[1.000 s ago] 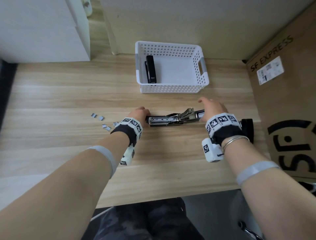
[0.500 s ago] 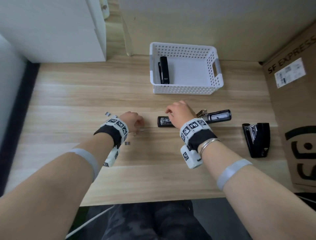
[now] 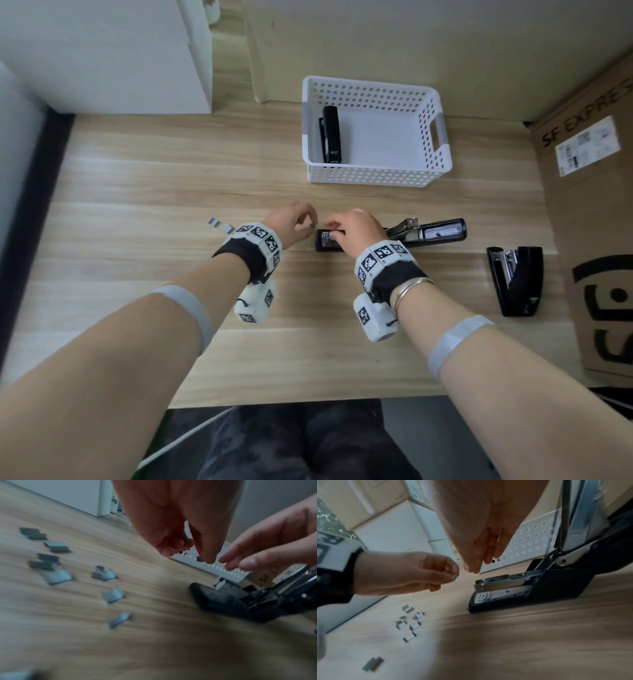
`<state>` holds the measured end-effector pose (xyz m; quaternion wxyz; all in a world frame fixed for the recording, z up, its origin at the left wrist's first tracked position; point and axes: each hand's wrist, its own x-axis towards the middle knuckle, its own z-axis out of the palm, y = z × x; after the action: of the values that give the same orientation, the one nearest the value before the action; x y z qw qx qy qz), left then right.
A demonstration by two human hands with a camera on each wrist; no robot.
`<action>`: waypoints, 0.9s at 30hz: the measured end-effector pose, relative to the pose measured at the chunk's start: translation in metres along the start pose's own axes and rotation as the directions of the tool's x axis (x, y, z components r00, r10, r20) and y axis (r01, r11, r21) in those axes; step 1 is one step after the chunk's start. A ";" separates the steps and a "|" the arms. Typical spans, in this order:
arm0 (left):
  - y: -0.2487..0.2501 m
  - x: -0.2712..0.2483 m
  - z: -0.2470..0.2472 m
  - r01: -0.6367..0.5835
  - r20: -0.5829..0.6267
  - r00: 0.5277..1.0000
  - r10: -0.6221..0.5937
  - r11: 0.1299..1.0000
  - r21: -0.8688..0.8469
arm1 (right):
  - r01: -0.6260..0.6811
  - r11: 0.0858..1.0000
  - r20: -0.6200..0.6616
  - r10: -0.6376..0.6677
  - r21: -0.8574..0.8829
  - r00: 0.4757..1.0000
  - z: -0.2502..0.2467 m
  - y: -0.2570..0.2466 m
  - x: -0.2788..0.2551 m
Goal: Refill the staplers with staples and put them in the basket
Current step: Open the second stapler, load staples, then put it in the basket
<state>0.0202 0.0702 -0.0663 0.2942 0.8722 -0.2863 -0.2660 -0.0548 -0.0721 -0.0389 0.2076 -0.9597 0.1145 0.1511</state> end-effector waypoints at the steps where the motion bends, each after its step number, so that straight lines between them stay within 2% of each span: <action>1: 0.005 0.002 0.001 -0.004 -0.016 1.000 0.003 0.999 -0.051 | -0.022 0.999 -0.009 0.023 0.047 1.000 -0.001 -0.001 0.001; 6: 0.015 0.011 0.007 0.015 -0.027 0.999 -0.026 0.936 -0.353 | -0.085 0.950 -0.094 0.118 0.300 0.988 -0.007 -0.001 0.003; 11: 0.015 0.011 0.010 0.107 0.055 0.994 -0.092 0.829 -0.549 | -0.103 0.952 -0.112 0.141 0.289 0.984 -0.004 0.004 -0.001; 13: 0.015 0.011 0.012 0.111 0.064 0.994 -0.091 0.850 -0.515 | -0.102 0.964 -0.103 0.131 0.245 0.986 -0.002 0.007 -0.003; 16: 0.017 0.009 0.013 0.131 0.064 0.991 -0.116 0.936 -0.328 | -0.110 0.993 -0.030 0.111 0.052 0.993 -0.002 0.014 -0.005; 19: 0.016 0.009 0.017 0.153 0.112 0.985 -0.134 0.971 -0.184 | -0.103 0.993 0.011 0.104 -0.058 0.994 -0.003 0.019 -0.006; 23: 0.019 0.008 0.021 0.141 0.104 0.987 -0.127 0.980 -0.139 | -0.104 0.991 0.027 0.106 -0.090 0.994 -0.001 0.018 -0.003; 27: 0.020 0.009 0.023 0.142 0.091 0.987 -0.132 0.983 -0.112 | -0.085 0.987 0.111 0.100 -0.135 0.989 -0.003 0.015 0.002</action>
<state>0.0048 0.0422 -0.0715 0.3141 0.8590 -0.2213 -0.3384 -0.0558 -0.0871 -0.0421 0.1438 -0.9542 0.1364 0.2239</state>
